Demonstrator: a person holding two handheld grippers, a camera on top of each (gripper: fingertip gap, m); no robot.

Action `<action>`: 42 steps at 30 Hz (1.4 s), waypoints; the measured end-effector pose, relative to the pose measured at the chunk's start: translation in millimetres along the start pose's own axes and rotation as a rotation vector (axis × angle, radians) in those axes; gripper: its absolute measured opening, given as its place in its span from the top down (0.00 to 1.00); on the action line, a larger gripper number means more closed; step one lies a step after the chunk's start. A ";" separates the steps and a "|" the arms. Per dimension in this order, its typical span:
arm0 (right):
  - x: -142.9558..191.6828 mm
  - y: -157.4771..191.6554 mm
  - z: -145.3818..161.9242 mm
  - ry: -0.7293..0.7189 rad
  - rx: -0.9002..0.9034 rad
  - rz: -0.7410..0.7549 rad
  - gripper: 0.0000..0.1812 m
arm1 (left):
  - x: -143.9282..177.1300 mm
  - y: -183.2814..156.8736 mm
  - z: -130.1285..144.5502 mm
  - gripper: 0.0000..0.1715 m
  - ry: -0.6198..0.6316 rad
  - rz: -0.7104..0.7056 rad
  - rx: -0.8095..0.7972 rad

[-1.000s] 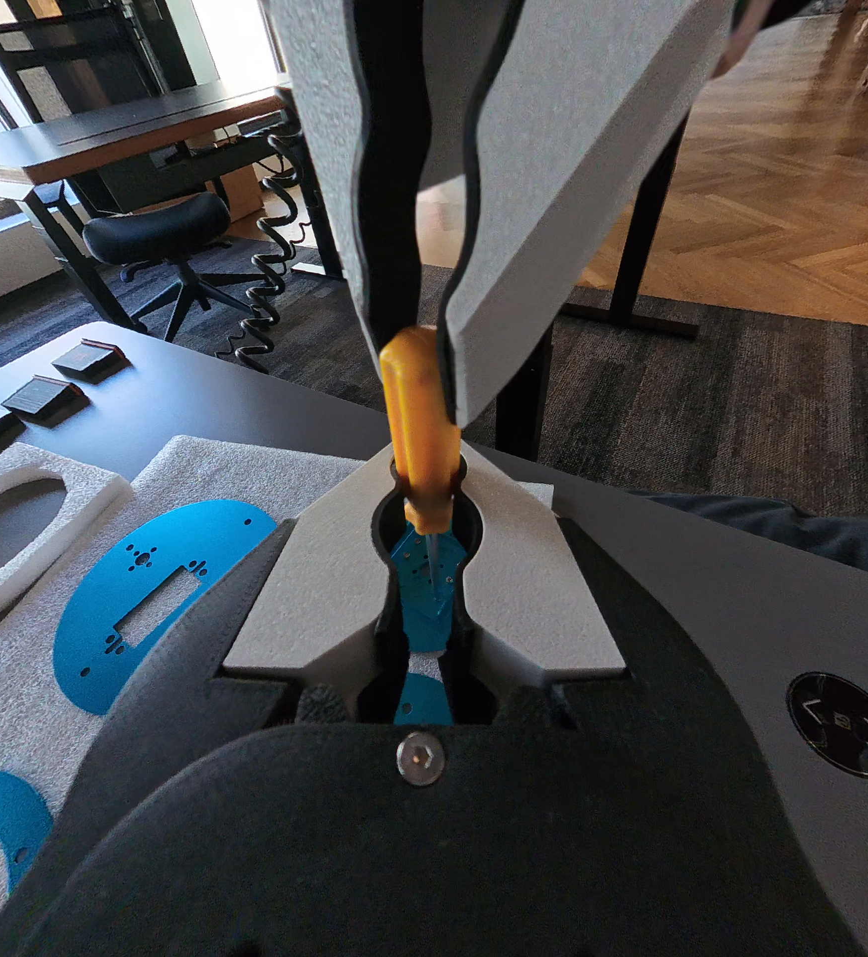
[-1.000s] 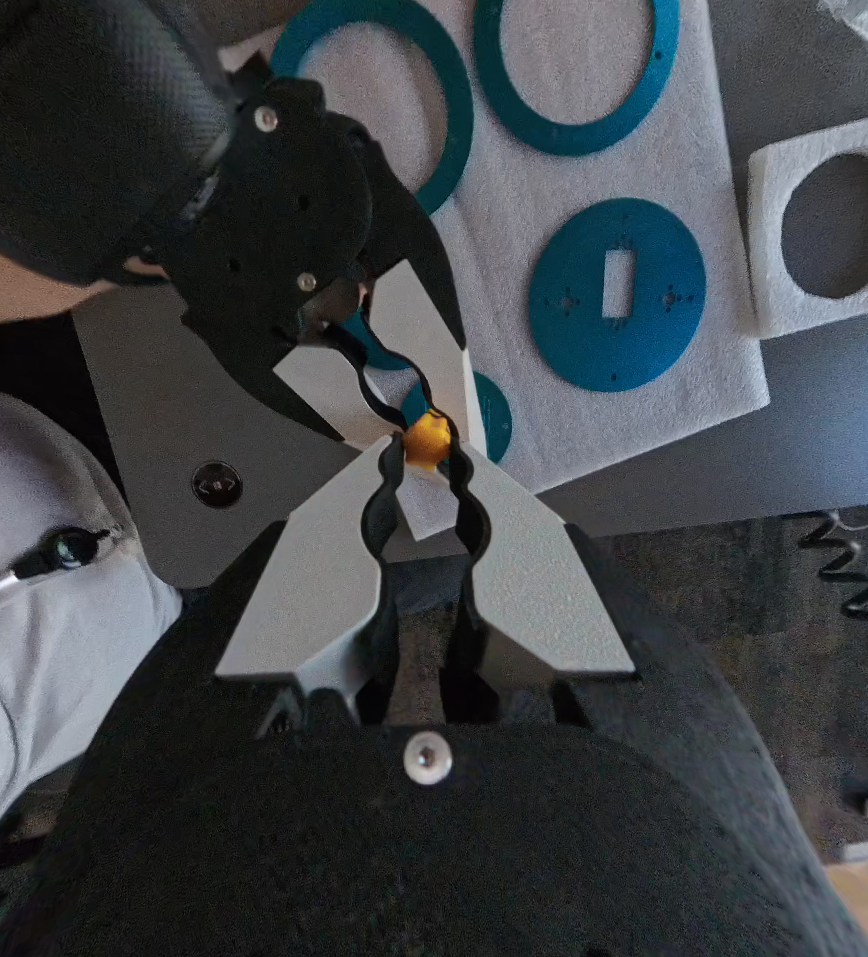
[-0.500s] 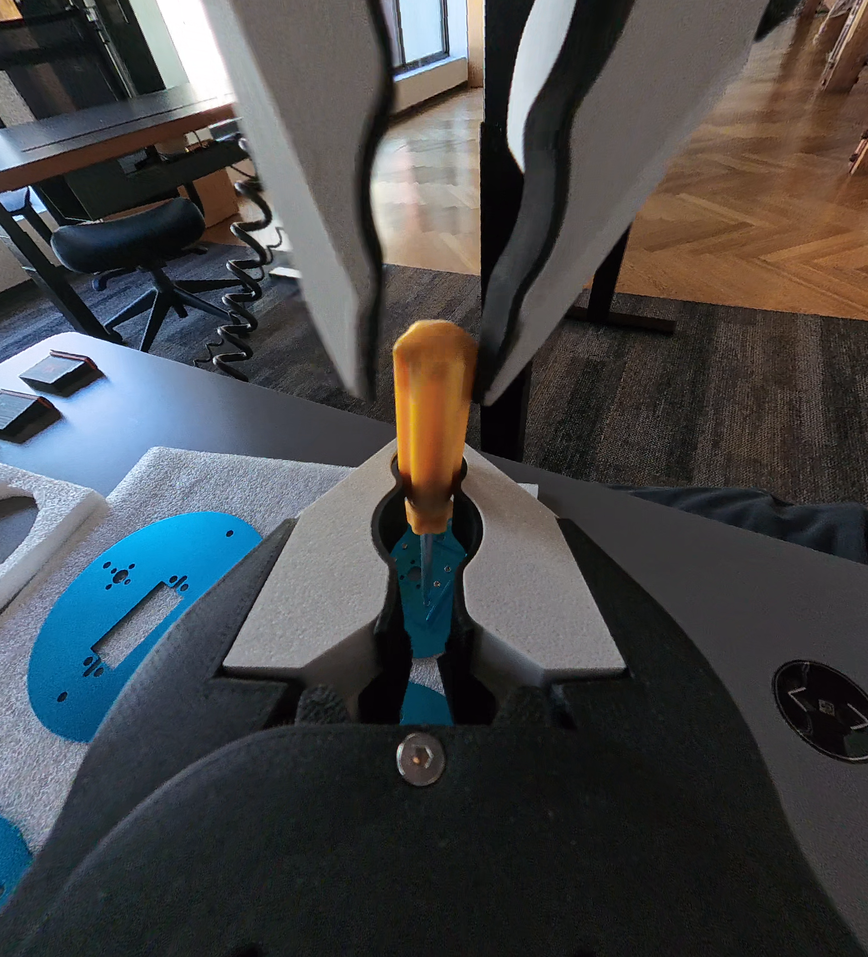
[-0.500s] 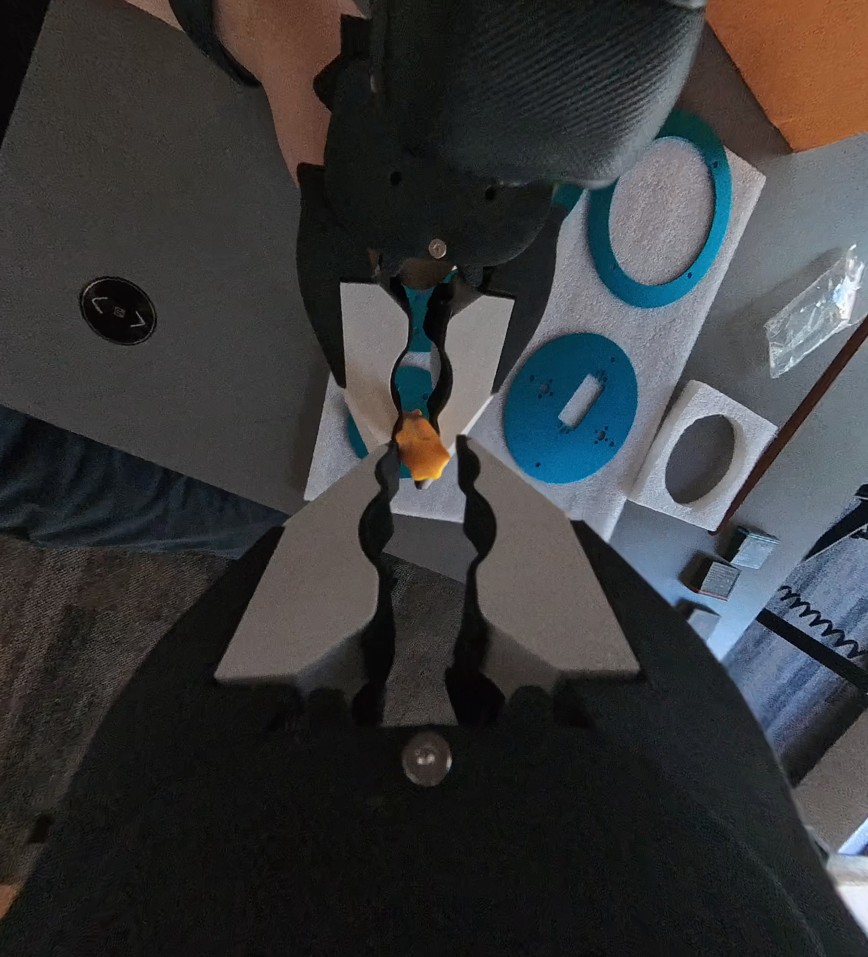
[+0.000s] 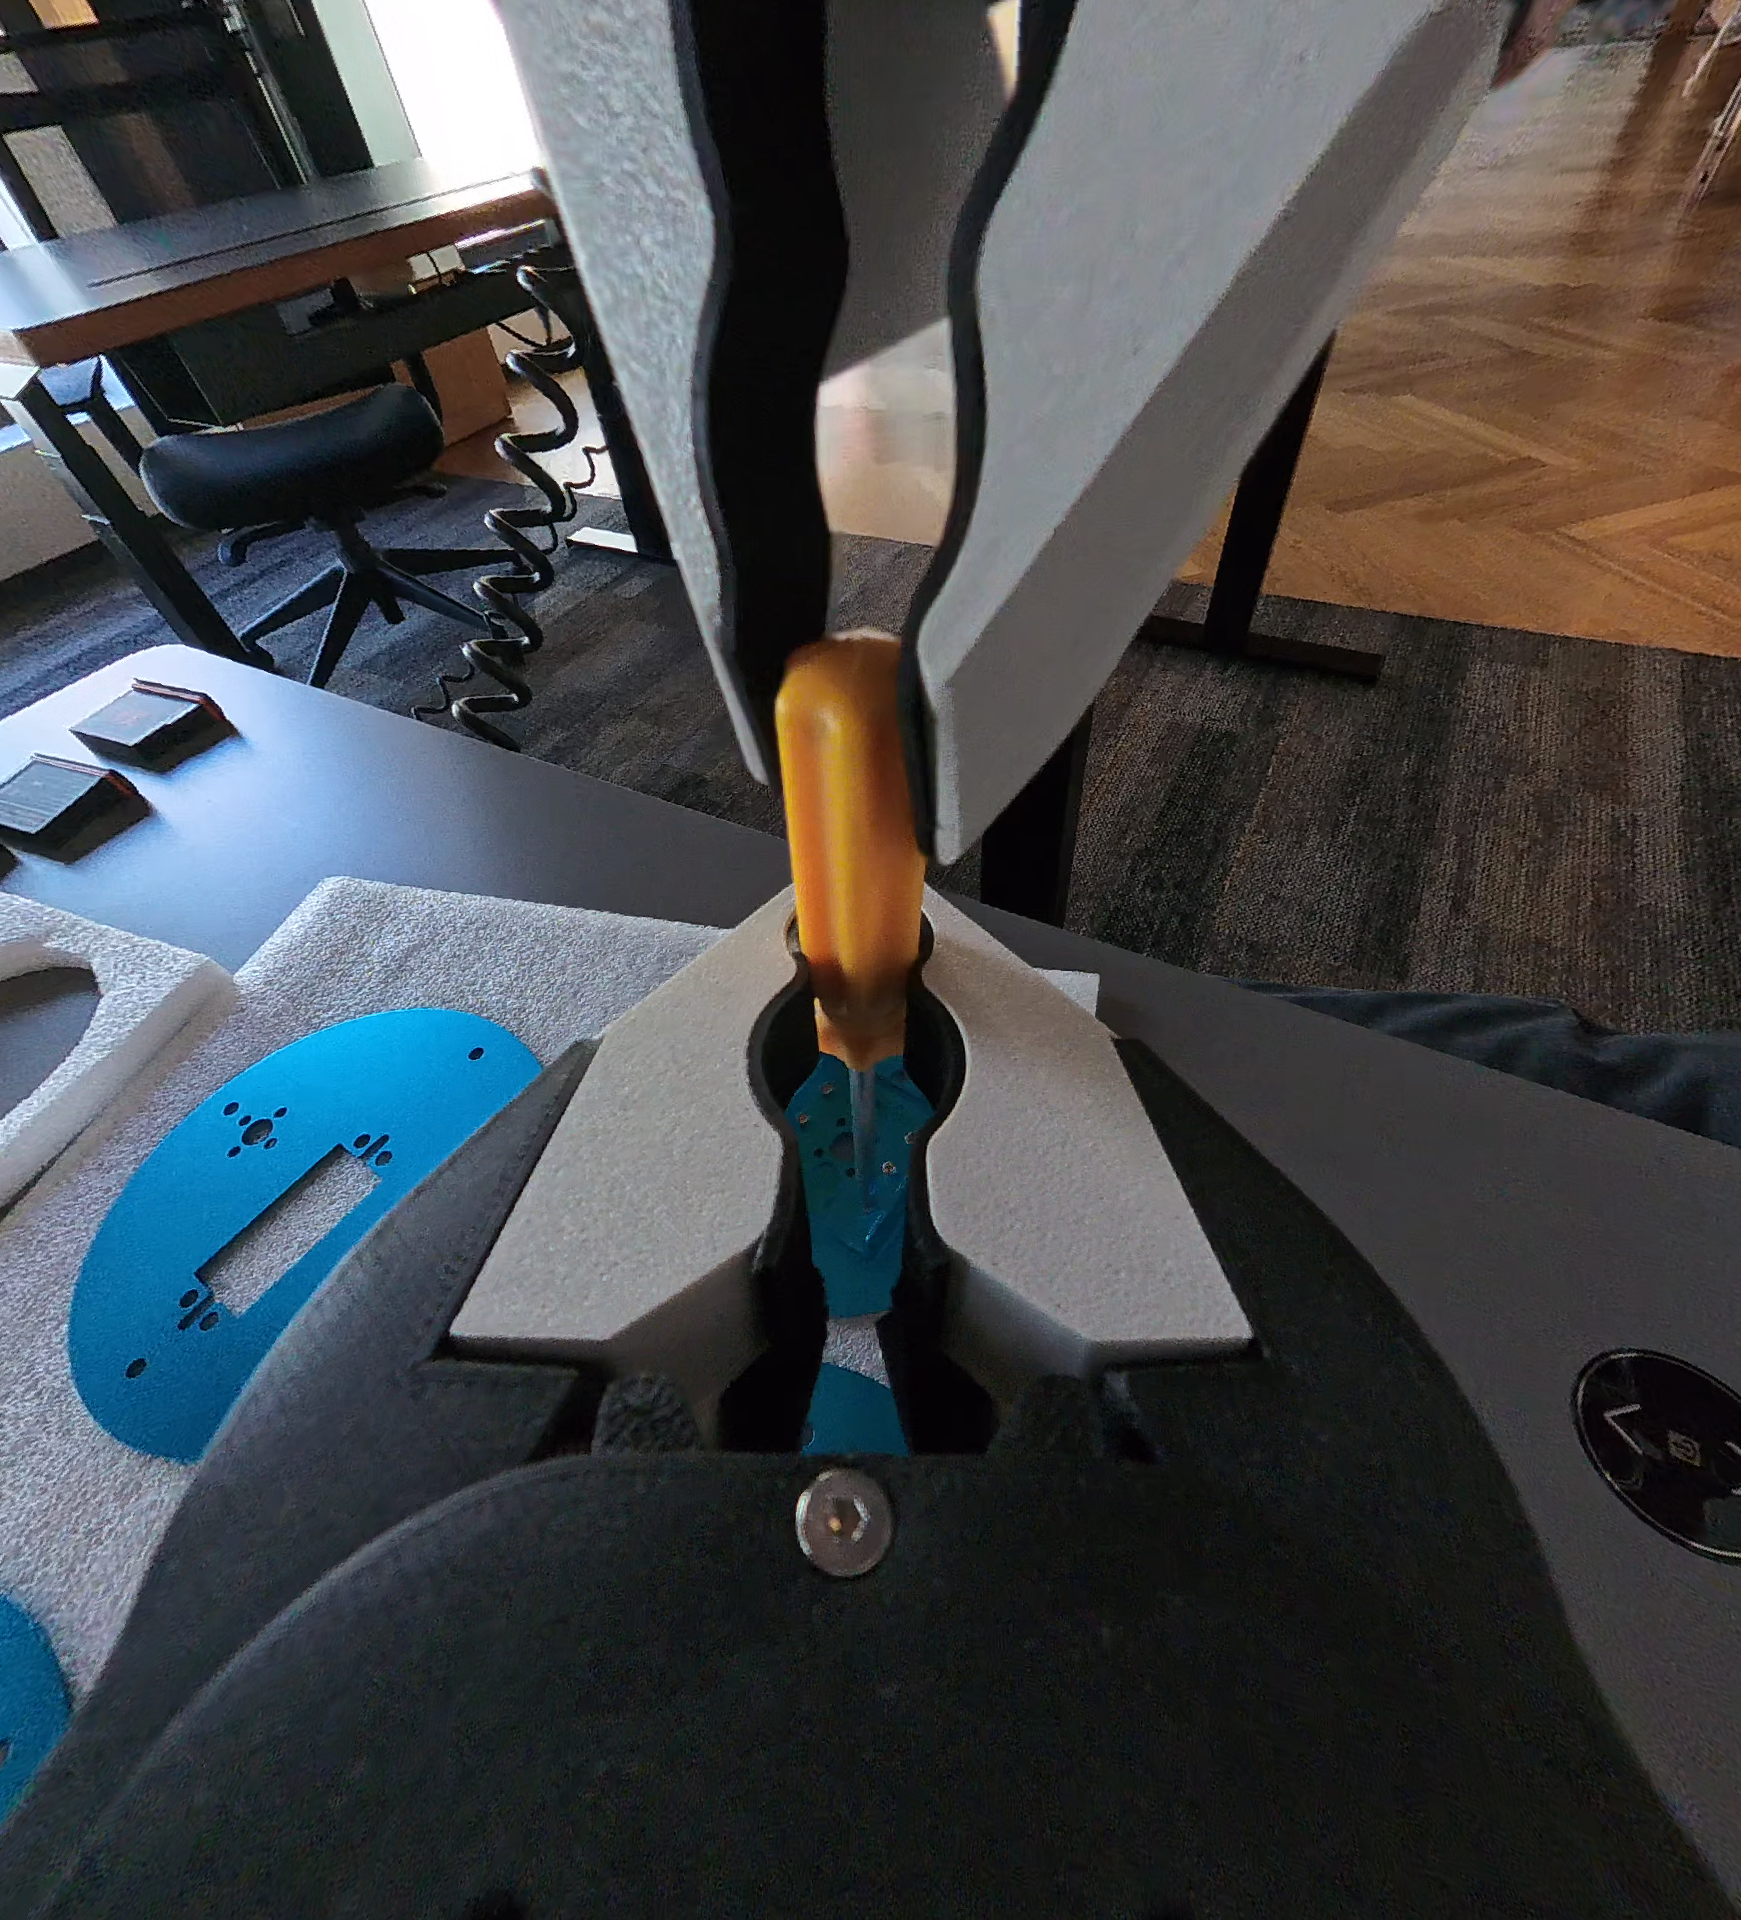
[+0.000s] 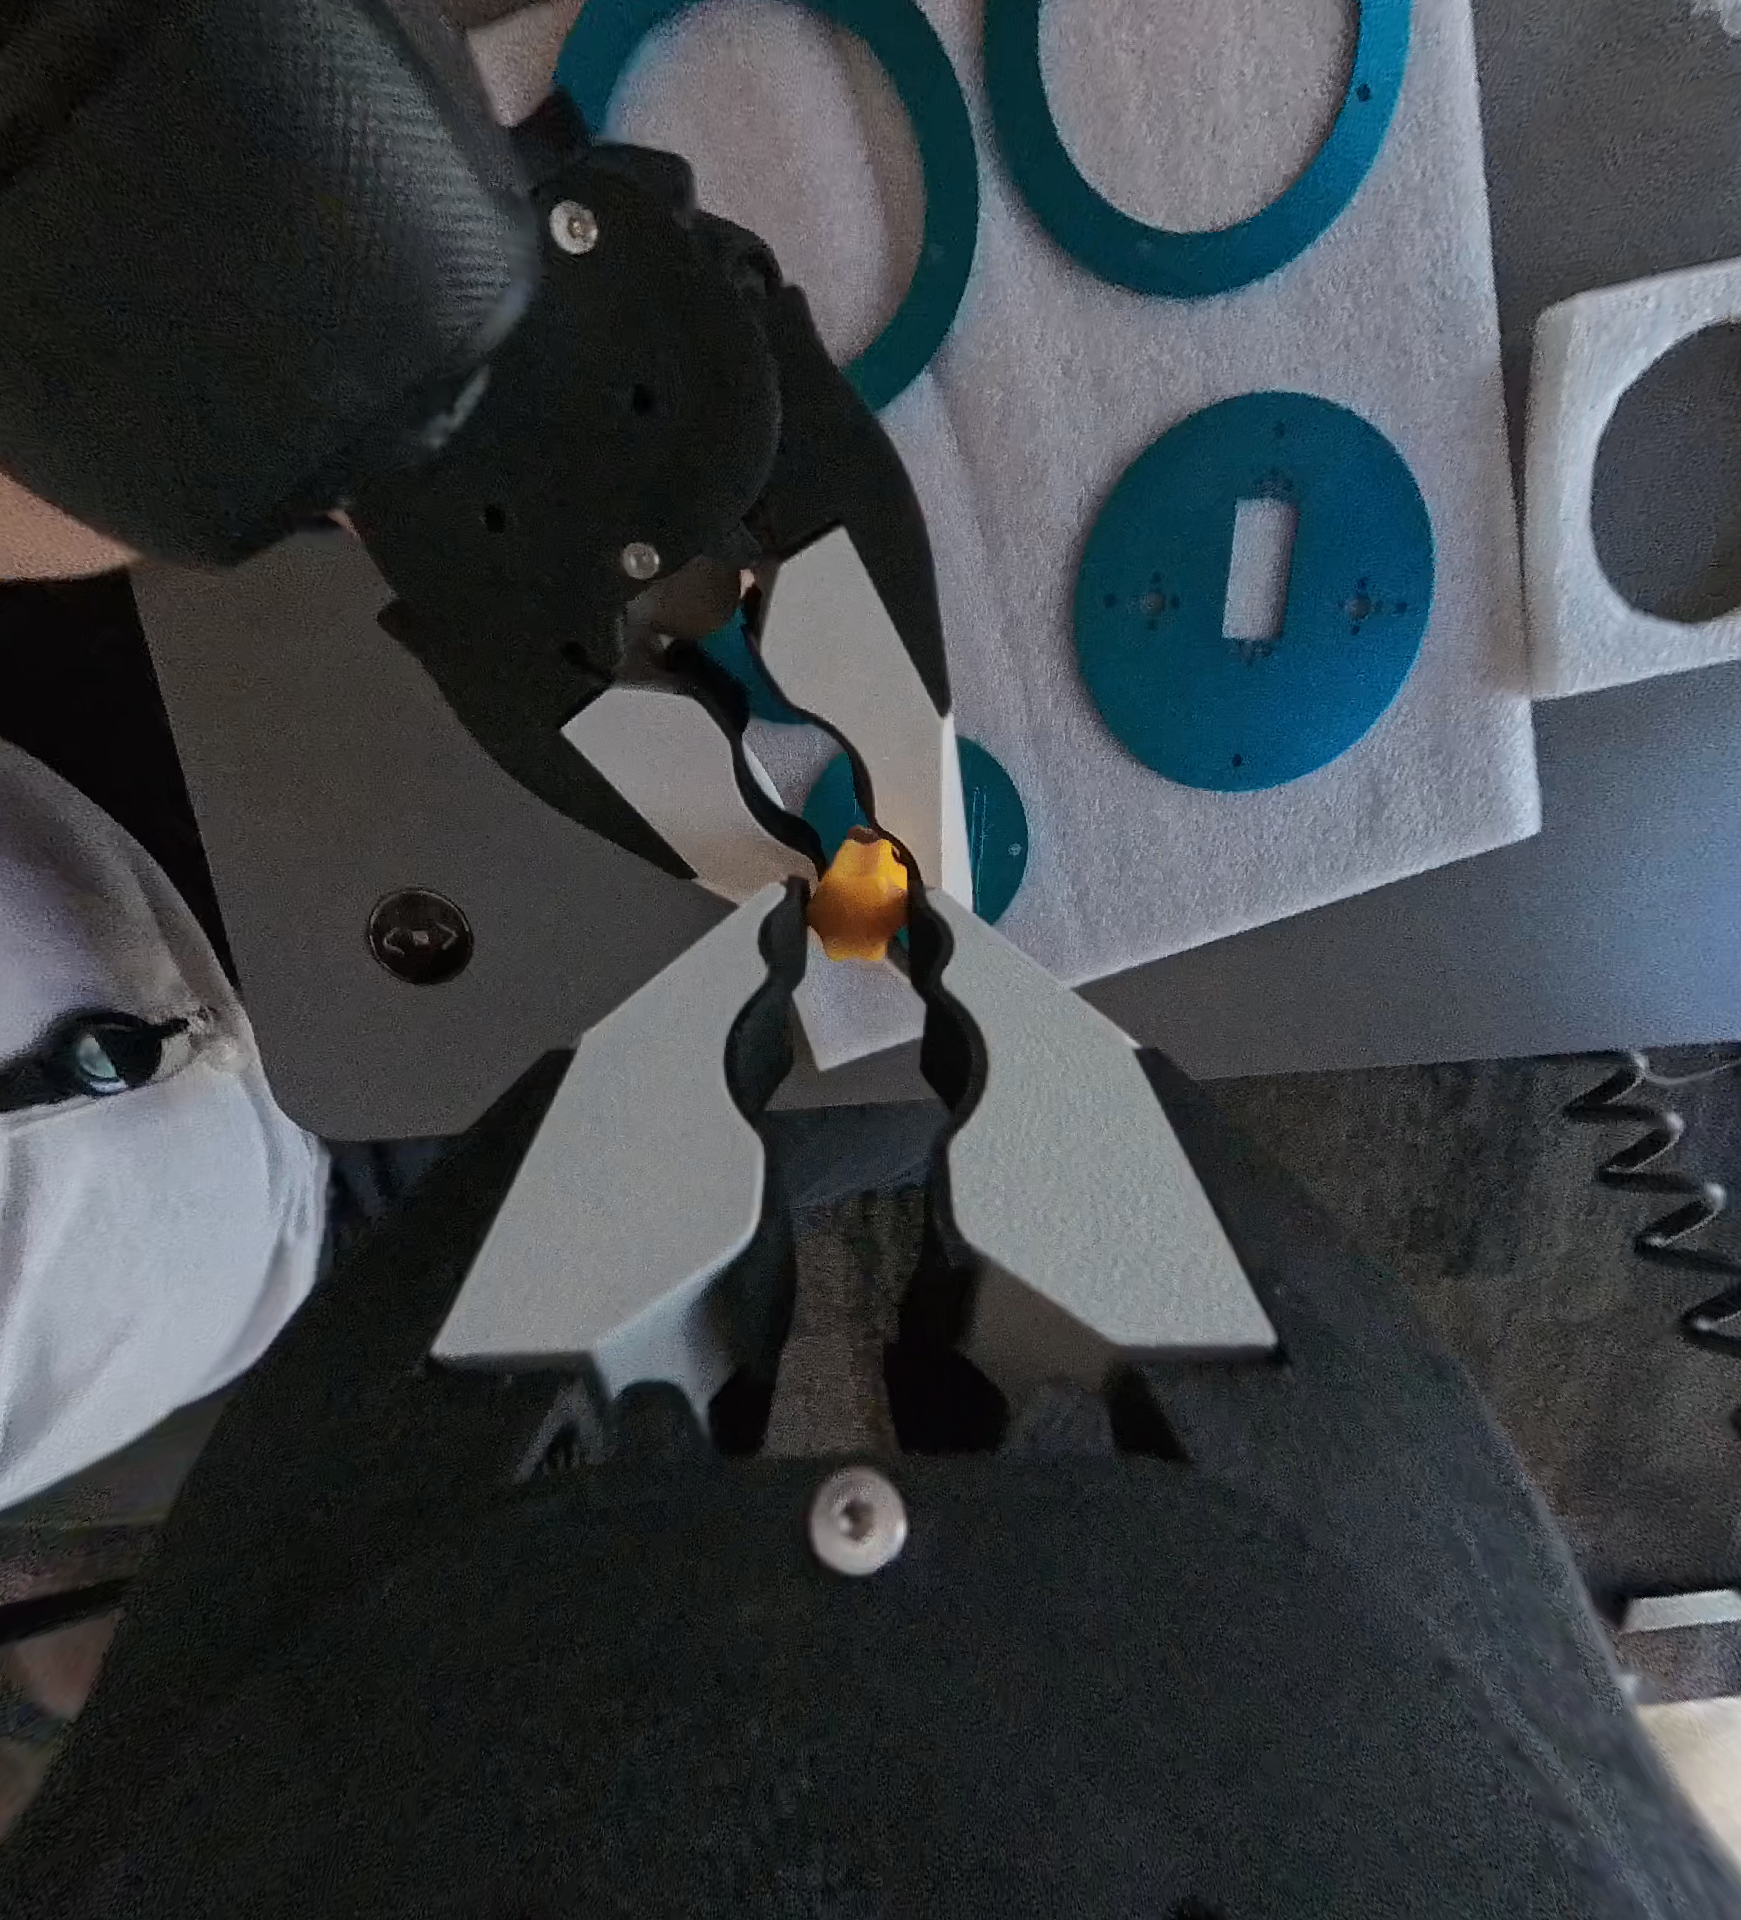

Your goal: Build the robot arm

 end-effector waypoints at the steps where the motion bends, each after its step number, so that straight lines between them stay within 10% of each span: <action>1: 0.4 -0.4 -1.2 0.025 0.092 -0.001 0.88 | -0.2 -0.6 -0.1 0.95 -0.001 0.005 -0.003; 7: -2.6 -2.8 5.8 0.129 0.439 0.023 0.91 | 0.6 1.7 0.6 0.95 -0.002 0.017 0.009; 16: -18.8 -0.9 22.4 0.129 -0.071 -0.123 1.00 | -0.5 0.2 -0.2 0.95 -0.003 0.020 0.004; 19: -24.4 -7.6 30.8 0.203 0.135 0.102 1.00 | -0.6 -1.6 -0.5 0.95 -0.004 0.013 -0.018; 27: 7.4 -3.2 17.8 -0.072 0.365 0.029 0.73 | -2.2 -0.1 -0.6 0.95 -0.008 0.023 -0.008; 32: 1.4 -2.9 20.2 -0.176 0.477 -0.094 0.75 | -2.7 2.2 0.2 0.95 -0.021 0.028 0.004; 38: -20.3 -24.7 47.9 -0.790 0.372 -0.263 0.91 | -5.5 4.4 0.2 0.95 -0.028 0.039 0.011; 42: -34.0 -26.2 55.7 -0.936 0.348 -0.217 0.91 | -8.0 6.7 0.6 0.95 -0.030 0.034 0.034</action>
Point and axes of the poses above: each gripper's, where its closed fingertips meet, x back along the fingers, z out of its underside, y = z × x across the jaws, the point moved 9 cm from there along x, back along the fingers, and after that the axes turned 13 degrees about -z, right-handed, at the moved point
